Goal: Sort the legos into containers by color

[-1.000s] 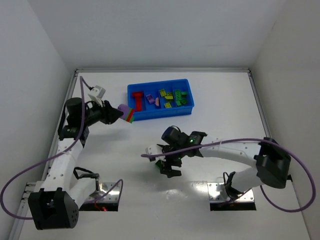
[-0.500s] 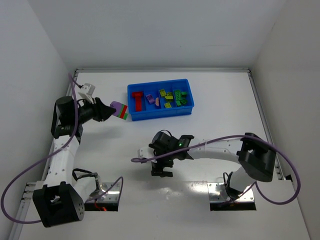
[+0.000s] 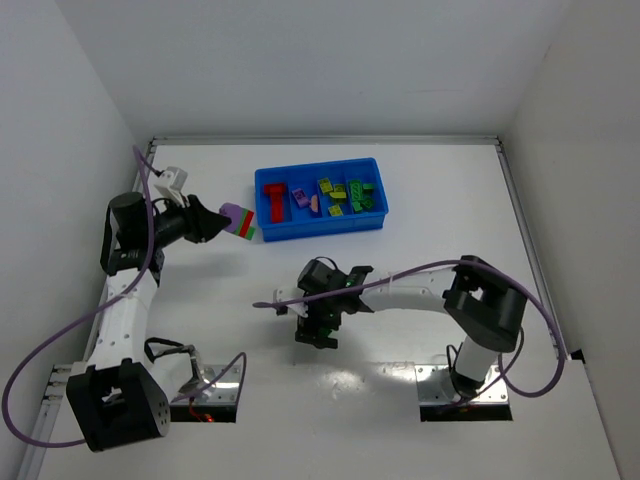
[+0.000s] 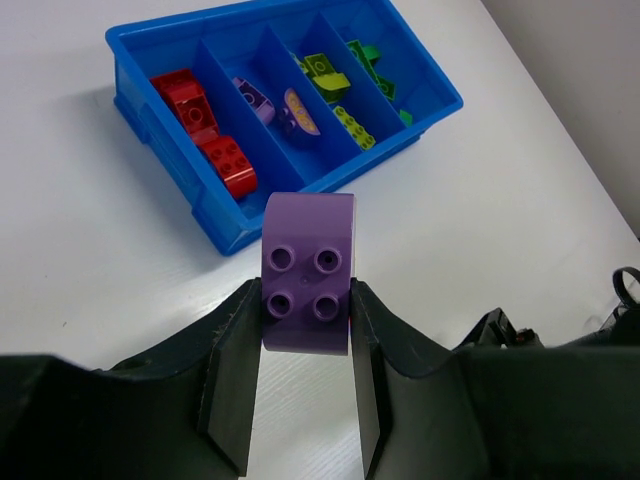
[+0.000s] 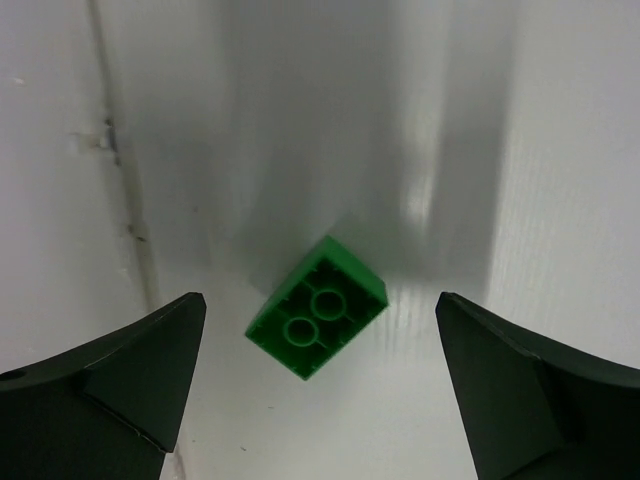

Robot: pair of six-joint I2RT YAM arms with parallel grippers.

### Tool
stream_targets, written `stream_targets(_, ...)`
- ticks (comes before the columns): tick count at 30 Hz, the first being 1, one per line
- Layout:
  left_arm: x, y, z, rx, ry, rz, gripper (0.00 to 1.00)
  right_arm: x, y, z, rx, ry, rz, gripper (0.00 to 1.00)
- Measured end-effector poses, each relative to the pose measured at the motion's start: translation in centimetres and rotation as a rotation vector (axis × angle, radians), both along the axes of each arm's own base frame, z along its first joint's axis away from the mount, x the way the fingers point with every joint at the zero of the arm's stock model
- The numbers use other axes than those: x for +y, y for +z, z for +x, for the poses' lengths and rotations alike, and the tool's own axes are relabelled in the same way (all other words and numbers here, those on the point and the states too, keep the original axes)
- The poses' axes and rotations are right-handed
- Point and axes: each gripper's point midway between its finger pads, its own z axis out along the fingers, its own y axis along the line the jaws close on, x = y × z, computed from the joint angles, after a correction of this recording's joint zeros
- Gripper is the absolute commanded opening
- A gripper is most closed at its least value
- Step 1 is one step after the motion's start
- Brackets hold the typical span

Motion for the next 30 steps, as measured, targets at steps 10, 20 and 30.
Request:
stream_targets(10, 0.2, -0.2, 0.2, 0.011, 0.003, -0.012, 0.00, -0.5, -1.3, 2.2, 0.037, -0.108, -0.009, 0.68)
stream_targets(20, 0.6, -0.4, 0.5, 0.019, 0.013, -0.018, 0.00, -0.4, -0.7, 3.0, 0.025, -0.144, 0.008, 0.14)
stream_targets(30, 0.5, -0.6, 0.5, 0.024, 0.012, -0.038, 0.00, -3.1, 18.3, 18.3, -0.261, -0.468, 0.381, 0.10)
